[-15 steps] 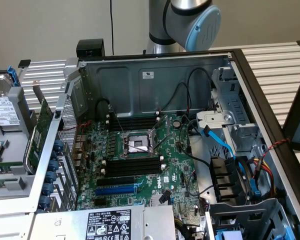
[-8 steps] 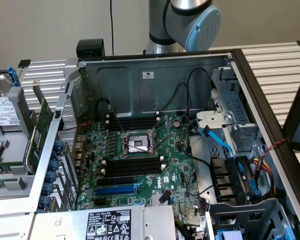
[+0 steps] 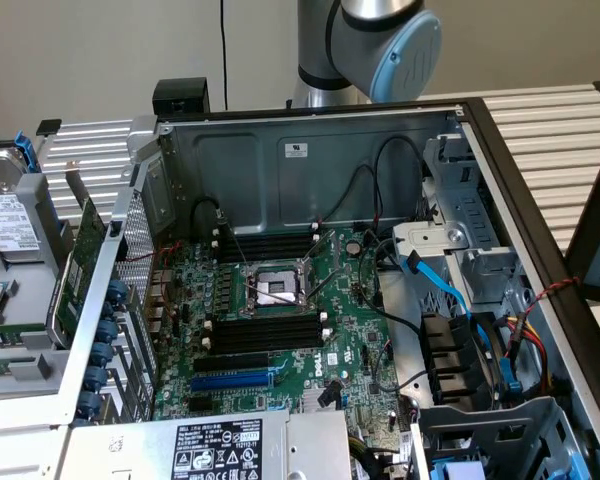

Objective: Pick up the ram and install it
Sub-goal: 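Pick up the ram and move it above insertion slot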

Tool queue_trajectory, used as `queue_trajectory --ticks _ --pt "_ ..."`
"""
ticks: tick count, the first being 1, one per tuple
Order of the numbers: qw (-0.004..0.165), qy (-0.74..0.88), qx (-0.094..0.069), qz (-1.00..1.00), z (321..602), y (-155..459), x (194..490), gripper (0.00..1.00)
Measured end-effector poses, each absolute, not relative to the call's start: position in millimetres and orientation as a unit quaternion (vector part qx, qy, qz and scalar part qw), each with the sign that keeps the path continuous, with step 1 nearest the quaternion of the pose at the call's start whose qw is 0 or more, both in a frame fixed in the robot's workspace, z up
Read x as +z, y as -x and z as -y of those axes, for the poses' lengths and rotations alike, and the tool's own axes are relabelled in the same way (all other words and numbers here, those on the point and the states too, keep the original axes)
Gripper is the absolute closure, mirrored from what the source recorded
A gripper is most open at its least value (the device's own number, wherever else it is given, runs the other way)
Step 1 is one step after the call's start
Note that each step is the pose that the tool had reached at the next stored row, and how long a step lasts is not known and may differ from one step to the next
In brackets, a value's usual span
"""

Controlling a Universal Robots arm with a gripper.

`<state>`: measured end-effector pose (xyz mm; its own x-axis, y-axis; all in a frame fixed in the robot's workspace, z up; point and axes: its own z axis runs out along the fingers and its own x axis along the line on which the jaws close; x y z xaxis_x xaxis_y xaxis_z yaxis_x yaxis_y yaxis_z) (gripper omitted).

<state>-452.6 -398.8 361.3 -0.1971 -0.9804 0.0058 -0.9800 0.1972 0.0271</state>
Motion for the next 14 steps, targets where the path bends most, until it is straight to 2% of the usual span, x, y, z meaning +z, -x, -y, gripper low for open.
queue_trajectory --ticks 9,11,12,13,14 --pt "0.009 -0.661 -0.007 0.751 385.3 454.6 356.4 0.89" --pt "0.009 -0.668 -0.006 0.744 384.5 455.2 355.1 0.76" --pt "0.010 -0.672 -0.006 0.740 384.3 455.6 354.4 0.76" --pt "0.010 -0.675 -0.006 0.737 384.2 456.0 353.5 0.70" --pt "0.010 -0.679 -0.006 0.734 384.1 456.6 352.4 0.70"
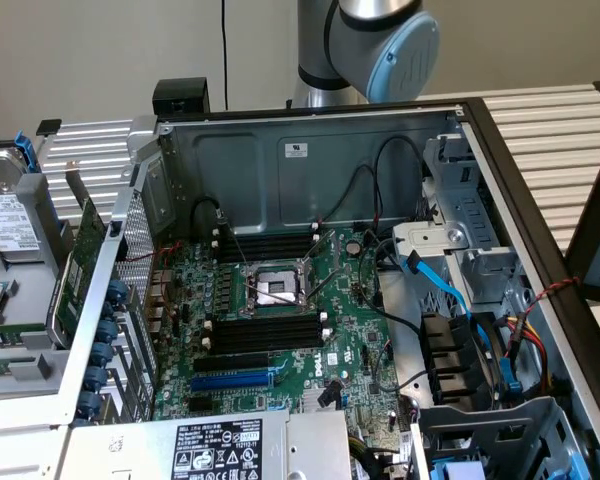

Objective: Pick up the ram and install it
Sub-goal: 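Pick up the ram and move it above insertion slot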

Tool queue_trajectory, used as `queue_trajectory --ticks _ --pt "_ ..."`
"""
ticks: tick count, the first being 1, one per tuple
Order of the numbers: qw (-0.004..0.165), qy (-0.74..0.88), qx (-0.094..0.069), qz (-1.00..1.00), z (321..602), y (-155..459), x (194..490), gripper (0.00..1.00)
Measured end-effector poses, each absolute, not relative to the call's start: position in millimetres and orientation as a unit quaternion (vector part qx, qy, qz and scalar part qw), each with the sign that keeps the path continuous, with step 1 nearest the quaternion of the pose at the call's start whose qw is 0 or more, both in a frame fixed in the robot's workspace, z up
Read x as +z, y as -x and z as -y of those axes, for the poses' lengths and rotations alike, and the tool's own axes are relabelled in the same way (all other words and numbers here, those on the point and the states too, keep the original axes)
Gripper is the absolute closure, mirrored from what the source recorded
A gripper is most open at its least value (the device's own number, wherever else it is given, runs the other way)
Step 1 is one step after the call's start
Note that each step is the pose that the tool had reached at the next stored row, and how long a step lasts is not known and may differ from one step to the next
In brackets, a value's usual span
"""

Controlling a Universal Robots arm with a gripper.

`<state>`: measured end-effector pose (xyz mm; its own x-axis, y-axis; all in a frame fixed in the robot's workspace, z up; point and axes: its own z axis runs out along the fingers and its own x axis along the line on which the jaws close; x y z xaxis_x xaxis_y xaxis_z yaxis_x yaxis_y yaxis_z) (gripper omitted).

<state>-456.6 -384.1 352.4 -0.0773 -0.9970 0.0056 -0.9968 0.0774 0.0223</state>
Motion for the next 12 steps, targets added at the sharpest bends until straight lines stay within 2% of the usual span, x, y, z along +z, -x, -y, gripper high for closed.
queue_trajectory --ticks 1,12 --pt "0.010 -0.683 -0.006 0.730 384.2 457.1 350.9 0.64" --pt "0.010 -0.714 -0.006 0.700 384.1 469.8 331.3 0.64"
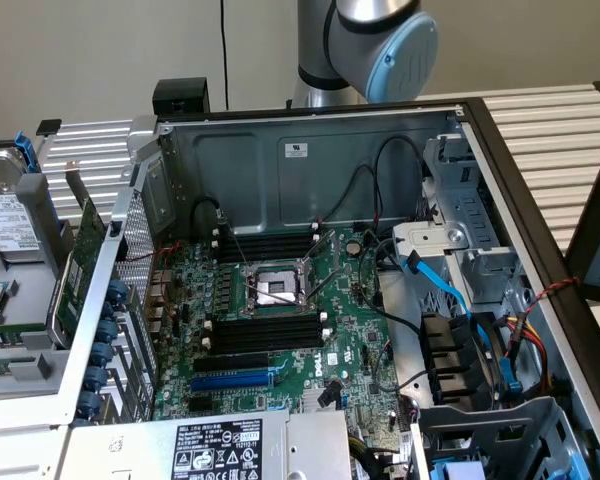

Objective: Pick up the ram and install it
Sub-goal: 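Pick up the ram and move it above insertion slot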

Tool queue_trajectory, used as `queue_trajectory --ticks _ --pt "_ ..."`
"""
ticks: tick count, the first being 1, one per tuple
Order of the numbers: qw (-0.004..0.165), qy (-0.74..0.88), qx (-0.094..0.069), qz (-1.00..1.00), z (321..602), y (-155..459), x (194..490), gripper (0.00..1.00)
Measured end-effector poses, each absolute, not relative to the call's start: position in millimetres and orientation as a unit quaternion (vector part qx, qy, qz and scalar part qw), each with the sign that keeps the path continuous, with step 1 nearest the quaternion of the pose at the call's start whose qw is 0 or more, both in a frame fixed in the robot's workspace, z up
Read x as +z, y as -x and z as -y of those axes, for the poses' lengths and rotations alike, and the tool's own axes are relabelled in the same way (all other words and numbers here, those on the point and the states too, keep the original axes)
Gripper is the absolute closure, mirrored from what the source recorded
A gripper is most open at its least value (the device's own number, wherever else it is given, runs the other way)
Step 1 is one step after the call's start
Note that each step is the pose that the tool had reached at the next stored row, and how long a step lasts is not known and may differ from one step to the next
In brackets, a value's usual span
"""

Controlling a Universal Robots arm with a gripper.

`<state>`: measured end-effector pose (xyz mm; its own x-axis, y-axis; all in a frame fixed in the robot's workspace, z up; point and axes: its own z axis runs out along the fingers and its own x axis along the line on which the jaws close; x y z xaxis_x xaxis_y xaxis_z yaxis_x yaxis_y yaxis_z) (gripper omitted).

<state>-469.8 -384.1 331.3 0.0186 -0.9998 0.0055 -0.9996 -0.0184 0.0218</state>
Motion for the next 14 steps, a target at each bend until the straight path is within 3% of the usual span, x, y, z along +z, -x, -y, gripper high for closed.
queue_trajectory --ticks 14 --pt "0.001 -0.715 0.004 0.699 386.2 480.9 312.6 0.64"
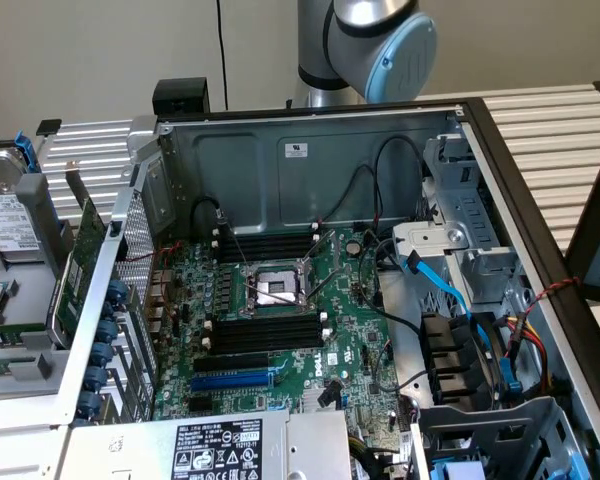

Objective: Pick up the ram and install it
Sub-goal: 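Pick up the ram and move it above insertion slot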

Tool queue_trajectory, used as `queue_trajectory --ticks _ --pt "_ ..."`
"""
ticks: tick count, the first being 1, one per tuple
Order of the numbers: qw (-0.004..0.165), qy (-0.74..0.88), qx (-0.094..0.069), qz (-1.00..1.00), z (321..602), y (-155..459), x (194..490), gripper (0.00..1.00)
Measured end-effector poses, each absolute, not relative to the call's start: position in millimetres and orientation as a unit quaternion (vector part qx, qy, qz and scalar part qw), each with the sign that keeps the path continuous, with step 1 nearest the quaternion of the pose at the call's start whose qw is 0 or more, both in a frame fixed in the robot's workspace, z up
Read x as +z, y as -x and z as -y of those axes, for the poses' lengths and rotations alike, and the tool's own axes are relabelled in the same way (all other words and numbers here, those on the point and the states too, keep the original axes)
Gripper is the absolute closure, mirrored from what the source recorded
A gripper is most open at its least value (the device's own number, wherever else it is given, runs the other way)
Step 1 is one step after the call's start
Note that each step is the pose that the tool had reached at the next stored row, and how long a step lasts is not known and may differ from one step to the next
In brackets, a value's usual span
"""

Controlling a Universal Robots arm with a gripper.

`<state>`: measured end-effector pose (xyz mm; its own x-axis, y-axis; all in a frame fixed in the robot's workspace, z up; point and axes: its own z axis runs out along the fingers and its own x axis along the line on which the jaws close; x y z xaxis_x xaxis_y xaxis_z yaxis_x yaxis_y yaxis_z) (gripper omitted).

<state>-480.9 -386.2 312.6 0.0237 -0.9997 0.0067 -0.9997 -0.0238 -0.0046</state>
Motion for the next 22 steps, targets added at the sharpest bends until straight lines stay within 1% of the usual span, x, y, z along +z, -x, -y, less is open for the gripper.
queue_trajectory --ticks 11,22 --pt "0.000 -0.715 0.004 0.699 394.8 479.7 292.6 0.64" --pt "0.001 -0.712 0.007 0.702 396.6 475.5 278.9 0.64"
